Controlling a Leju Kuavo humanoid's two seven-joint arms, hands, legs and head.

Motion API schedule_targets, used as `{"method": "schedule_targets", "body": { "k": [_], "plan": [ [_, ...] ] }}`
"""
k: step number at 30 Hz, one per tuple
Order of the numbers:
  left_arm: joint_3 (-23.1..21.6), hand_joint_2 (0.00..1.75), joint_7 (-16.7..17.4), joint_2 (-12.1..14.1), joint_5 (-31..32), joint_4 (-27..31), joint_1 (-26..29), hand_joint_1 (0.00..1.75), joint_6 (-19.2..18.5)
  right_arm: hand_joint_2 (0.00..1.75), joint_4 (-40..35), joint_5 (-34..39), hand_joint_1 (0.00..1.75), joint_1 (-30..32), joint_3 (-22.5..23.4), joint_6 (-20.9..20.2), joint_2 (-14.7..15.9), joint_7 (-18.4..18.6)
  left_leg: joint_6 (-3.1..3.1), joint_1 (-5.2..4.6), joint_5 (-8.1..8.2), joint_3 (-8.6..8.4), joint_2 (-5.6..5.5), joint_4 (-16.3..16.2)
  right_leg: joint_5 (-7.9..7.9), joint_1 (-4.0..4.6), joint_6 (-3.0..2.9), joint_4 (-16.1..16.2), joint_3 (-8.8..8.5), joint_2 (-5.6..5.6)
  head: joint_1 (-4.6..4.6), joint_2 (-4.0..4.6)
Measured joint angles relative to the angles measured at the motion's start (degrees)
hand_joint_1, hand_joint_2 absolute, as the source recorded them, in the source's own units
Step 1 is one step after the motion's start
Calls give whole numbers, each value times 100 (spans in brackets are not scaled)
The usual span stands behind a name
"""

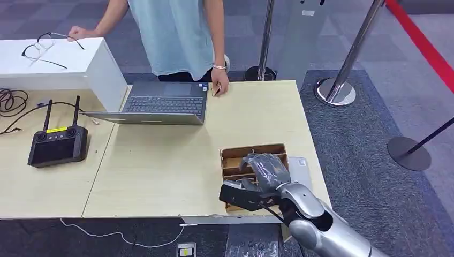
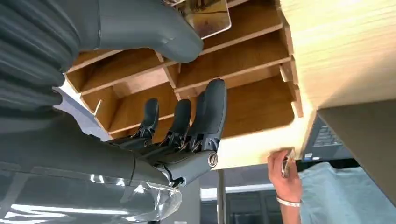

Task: Pass the card to the sensor for recognition and then transmit it.

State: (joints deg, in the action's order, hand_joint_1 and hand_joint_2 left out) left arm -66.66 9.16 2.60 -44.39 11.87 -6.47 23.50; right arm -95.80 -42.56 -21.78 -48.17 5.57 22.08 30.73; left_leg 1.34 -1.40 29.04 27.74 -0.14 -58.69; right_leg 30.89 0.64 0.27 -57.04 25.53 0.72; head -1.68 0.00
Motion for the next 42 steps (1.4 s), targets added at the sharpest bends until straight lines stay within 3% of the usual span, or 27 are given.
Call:
{"method": "schedule_targets", "body": {
  "k": [13,27,29,42],
  "plan": [
    [0,175,0,2,0,0,0,0,0,175,153,55,103,95,0,48,-2,-39,0,0,0,0,0,0,0,0,0,0,0,0,0,0],
    [0,175,0,2,0,0,0,0,0,175,227,75,98,135,2,61,-24,-39,0,0,0,0,0,0,0,0,0,0,0,0,0,0],
    [0,175,0,2,2,0,0,0,0,175,227,70,91,136,2,61,-24,-39,0,0,0,1,0,0,0,0,0,0,0,0,0,0],
    [0,175,0,2,11,0,0,0,-7,175,227,68,94,133,15,109,-24,-39,0,0,0,0,0,0,0,0,0,0,0,0,0,0]
  ]
}}
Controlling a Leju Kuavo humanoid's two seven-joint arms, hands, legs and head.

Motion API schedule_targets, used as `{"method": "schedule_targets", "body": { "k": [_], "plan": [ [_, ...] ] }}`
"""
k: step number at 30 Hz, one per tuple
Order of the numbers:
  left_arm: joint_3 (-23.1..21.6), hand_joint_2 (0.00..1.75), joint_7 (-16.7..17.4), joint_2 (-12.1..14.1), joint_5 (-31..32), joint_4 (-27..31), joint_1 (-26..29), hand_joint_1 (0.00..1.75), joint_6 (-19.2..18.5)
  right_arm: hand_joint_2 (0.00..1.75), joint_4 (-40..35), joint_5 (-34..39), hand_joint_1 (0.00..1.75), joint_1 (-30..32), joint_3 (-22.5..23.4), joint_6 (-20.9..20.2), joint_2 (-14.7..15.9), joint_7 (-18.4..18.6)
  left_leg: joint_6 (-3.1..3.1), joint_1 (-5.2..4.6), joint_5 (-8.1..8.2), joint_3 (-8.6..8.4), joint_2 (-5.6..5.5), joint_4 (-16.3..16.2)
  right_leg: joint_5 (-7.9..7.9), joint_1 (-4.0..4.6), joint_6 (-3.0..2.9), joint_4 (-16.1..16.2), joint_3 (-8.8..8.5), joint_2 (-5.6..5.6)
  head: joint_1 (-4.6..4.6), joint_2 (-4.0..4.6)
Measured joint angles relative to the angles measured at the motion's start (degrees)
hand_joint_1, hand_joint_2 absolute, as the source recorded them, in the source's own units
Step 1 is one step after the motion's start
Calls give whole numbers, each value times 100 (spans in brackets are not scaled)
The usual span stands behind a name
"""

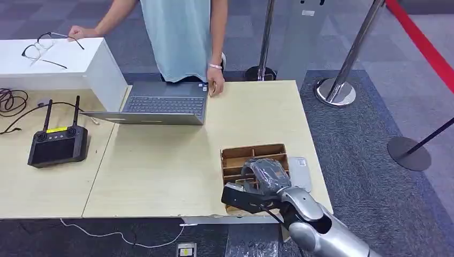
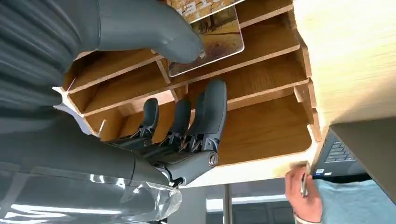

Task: Pass the card to the sensor for recognition and then transmit it.

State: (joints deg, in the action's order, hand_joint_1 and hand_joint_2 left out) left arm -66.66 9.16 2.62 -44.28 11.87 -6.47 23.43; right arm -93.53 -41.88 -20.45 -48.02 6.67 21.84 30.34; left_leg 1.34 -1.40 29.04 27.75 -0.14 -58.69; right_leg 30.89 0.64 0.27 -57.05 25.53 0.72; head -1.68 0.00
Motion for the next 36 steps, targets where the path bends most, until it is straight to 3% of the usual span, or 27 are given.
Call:
{"method": "schedule_targets", "body": {
  "k": [36],
  "plan": [
    [-2,175,7,-4,85,0,-2,0,-37,175,398,208,98,-99,37,135,-140,-111,0,0,0,0,0,0,0,0,0,0,0,0,0,0]
  ]
}}
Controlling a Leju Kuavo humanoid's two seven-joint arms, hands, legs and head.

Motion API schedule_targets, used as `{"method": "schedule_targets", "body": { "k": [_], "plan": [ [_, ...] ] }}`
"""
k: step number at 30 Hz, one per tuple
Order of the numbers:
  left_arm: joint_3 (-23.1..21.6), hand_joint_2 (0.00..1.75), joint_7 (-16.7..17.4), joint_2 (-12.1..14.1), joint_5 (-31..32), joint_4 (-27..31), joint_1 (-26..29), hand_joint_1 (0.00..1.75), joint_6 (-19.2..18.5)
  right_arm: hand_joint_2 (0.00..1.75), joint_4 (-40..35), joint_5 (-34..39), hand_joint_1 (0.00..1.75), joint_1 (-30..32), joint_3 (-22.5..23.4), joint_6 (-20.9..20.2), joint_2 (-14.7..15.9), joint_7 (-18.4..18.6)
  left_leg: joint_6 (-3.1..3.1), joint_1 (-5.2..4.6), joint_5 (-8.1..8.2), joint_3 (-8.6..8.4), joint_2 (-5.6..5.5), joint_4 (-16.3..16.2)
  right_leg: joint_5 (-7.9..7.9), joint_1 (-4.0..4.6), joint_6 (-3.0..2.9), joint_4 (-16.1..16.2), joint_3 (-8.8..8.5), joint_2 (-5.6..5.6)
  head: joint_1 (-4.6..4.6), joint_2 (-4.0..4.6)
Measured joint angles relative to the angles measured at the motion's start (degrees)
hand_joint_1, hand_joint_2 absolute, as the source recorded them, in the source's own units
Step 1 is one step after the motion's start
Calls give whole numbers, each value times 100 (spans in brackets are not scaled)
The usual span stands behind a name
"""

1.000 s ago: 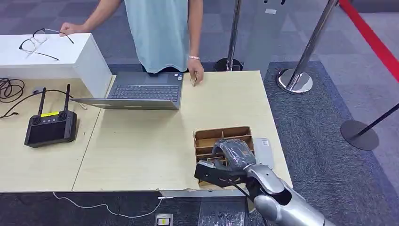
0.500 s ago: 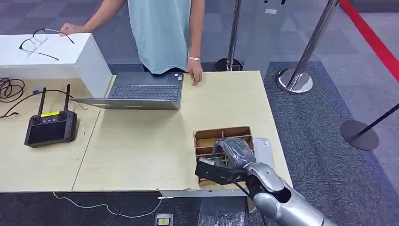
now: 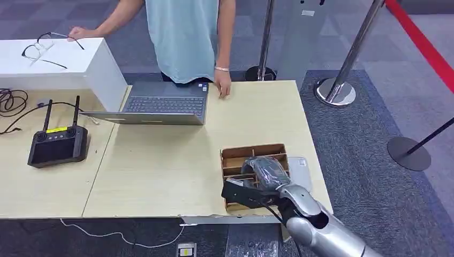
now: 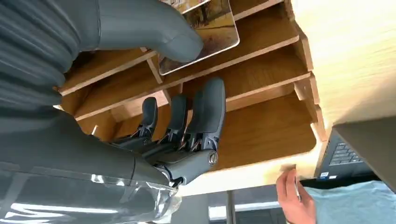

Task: Pass the card to the sensor for recognition and then transmit it.

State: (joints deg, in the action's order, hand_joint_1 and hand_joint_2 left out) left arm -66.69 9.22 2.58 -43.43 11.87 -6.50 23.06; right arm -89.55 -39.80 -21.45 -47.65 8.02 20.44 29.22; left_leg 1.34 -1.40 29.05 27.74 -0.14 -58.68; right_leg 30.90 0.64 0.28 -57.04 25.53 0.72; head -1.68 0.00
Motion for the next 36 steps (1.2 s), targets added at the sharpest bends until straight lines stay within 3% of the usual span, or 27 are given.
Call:
{"method": "schedule_targets", "body": {
  "k": [19,20,22,23,24,36],
  "plan": [
    [0,175,20,-4,2,0,1,0,0,175,175,4,106,16,-2,66,-33,-7,0,0,-1,-7,1,0,-2,0,2,1,-5,0,0,0],
    [0,175,20,-4,2,0,1,0,0,175,179,4,110,16,-2,70,-33,-7,0,0,-1,-7,0,-1,-3,0,2,1,-5,0,0,0],
    [0,175,20,-4,2,0,1,0,0,175,181,4,148,19,-2,74,-35,-7,0,0,-1,-7,1,-1,-3,-1,2,1,-5,0,0,0],
    [0,175,17,-4,2,0,1,0,0,175,181,4,154,21,-2,74,-37,-7,0,0,-1,-7,1,-1,-3,0,2,1,-5,0,0,0],
    [0,175,15,-4,2,0,1,0,0,175,181,4,175,23,-2,74,-37,-7,0,0,-1,-7,1,-1,-3,-1,2,1,-5,0,0,0],
    [0,175,0,-4,0,0,1,0,2,175,177,4,175,55,2,61,-37,-7,0,0,-1,-9,2,-1,-4,-1,2,2,-6,-1,0,0]
  ]
}}
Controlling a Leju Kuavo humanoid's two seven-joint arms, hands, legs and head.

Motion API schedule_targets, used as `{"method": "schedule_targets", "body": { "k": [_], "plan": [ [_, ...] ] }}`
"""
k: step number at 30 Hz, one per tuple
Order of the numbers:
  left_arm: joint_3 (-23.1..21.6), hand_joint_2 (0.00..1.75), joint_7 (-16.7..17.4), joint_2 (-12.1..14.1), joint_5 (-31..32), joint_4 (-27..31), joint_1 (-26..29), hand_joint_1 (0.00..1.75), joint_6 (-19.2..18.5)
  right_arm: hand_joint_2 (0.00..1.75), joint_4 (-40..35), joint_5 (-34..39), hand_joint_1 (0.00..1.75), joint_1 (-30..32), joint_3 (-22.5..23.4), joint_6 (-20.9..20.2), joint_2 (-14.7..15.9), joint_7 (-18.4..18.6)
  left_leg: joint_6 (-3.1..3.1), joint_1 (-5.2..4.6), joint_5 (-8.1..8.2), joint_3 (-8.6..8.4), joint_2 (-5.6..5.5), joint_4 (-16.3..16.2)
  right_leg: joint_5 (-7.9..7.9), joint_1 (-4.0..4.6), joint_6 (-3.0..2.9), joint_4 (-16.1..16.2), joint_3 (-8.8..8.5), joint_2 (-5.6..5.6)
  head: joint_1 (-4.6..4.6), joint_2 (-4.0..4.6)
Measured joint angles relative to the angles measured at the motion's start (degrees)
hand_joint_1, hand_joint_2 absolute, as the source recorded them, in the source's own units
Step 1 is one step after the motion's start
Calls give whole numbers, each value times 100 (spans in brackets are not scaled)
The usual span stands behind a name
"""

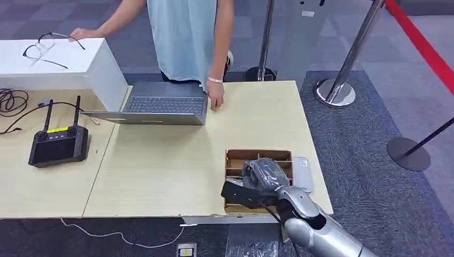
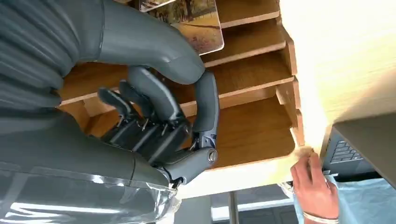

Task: Pass the card to the sensor for recognition and then transmit it.

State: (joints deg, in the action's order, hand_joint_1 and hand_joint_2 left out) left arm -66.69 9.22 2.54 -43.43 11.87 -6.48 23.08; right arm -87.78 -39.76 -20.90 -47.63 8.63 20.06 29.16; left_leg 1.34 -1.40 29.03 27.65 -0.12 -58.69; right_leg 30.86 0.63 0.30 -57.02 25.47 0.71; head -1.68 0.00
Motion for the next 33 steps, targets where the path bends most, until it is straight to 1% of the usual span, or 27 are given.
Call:
{"method": "schedule_targets", "body": {
  "k": [6,7,8,10,11,15,18,24,25,26,28,30,33],
  "plan": [
    [0,175,0,0,0,0,0,0,0,175,-2,-2,173,16,0,4,0,0,-3,0,-3,-2,0,0,-4,0,-3,0,-2,0,0,0],
    [0,175,-2,0,0,0,0,0,0,175,-4,-7,162,19,2,11,0,0,-3,0,-4,-2,0,0,-4,0,-2,0,-2,0,0,0],
    [0,175,-2,0,-2,0,0,0,0,175,-4,-7,162,20,2,13,0,0,-3,0,-4,-2,0,0,-5,0,-1,0,-2,0,0,0],
    [0,175,-2,0,-2,0,0,0,0,175,-4,-11,150,20,4,20,0,0,-3,0,-4,-2,0,0,-5,0,-1,0,-2,0,0,0],
    [0,175,-2,0,-4,0,0,0,0,175,-7,-31,150,20,7,20,2,0,-3,0,-5,-2,0,0,-6,0,0,0,-2,0,0,0],
    [0,175,-2,0,-20,0,1,0,7,175,-59,-94,134,24,22,20,33,17,-1,0,-6,-2,0,0,-8,0,2,0,-2,0,0,0],
    [0,175,-2,0,-20,0,2,0,7,175,-129,-153,136,27,61,18,61,57,-1,0,-7,-1,0,0,-9,0,2,0,-1,0,2,0],
    [0,175,-9,0,-24,0,3,0,7,175,-330,-258,129,78,120,26,131,94,-1,-1,-7,5,0,-1,-9,-1,2,0,3,0,0,0],
    [0,175,-13,0,-31,0,4,0,9,175,-376,-291,120,85,133,26,140,112,-1,0,-7,7,0,-1,-9,-1,1,0,5,0,0,0],
    [0,175,-15,0,-37,0,4,0,11,175,-409,-306,115,87,142,28,146,120,-1,-1,-7,8,0,-1,-9,-1,1,0,6,0,0,0],
    [0,175,-17,0,-37,0,3,0,20,175,-498,-337,96,94,149,26,160,127,-1,0,-7,8,-1,-1,-9,-1,1,0,7,0,0,0],
    [0,175,-28,0,-37,0,5,0,20,175,-586,-382,94,99,153,17,181,153,-1,0,-7,10,-1,-1,-9,-1,1,0,10,0,0,0],
    [0,175,-35,0,-48,0,5,0,20,175,-671,-402,84,127,164,0,203,184,-1,0,-7,12,-1,-1,-8,0,1,0,12,0,0,0]
  ]
}}
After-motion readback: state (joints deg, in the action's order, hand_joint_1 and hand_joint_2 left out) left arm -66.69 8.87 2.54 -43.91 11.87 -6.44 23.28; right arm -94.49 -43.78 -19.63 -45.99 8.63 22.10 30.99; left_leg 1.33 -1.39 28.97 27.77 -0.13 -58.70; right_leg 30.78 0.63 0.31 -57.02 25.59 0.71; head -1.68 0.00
